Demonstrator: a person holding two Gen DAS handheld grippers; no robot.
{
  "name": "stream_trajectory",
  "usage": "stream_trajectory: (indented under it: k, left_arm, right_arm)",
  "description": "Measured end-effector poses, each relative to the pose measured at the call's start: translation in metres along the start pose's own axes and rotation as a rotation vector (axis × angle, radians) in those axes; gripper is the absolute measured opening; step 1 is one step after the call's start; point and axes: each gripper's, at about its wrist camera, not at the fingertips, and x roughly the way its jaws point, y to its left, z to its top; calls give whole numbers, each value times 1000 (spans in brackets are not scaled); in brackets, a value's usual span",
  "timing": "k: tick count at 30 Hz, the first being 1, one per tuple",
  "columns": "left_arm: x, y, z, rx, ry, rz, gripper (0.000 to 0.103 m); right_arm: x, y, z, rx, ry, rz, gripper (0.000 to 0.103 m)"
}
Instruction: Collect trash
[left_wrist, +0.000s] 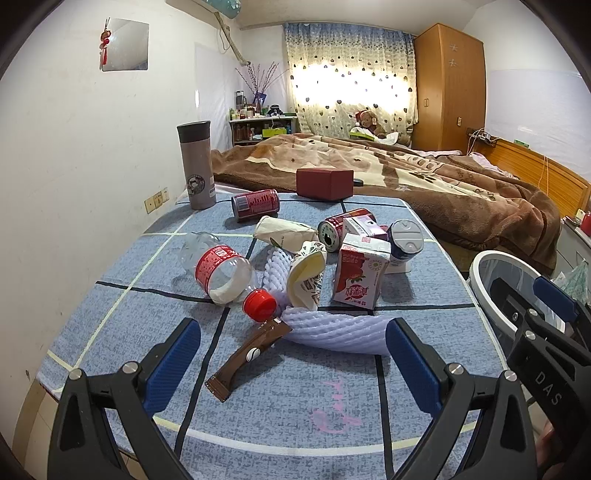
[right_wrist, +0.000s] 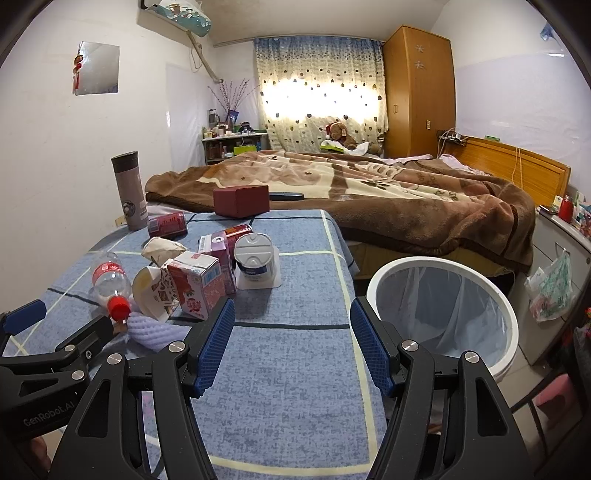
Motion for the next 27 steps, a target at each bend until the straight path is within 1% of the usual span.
stream_trajectory:
  k: [5,11,14,17,19,22,25,27]
  left_arm:
    - [0,1,0,-3,3,3,102]
    - [9,8,0,-8,20,4,102]
    - [18,17,2,-4,39,3,102]
    - [31,25,4,6,67,36,102]
    - [36,32,6,1,68,27,102]
    - [42,43,12,-32,79,-22,102]
    - [47,52,16,-53,73,-28,102]
    - [54,55,17,-47,93,-33,102]
  right_arm:
    - [1,1,0,-2,5,1,67]
    - [9,-2,0,-1,5,28,67]
    - [20,-7,4,10,14,80,67]
    - [36,-11,9,35,39,117,67]
    - [47,-13,13,56,48,137,67]
    - [61,-11,17,66,79,147,67]
    - [68,-10,21,68,94,168,67]
    - [70,-6,23,51,105,175,67]
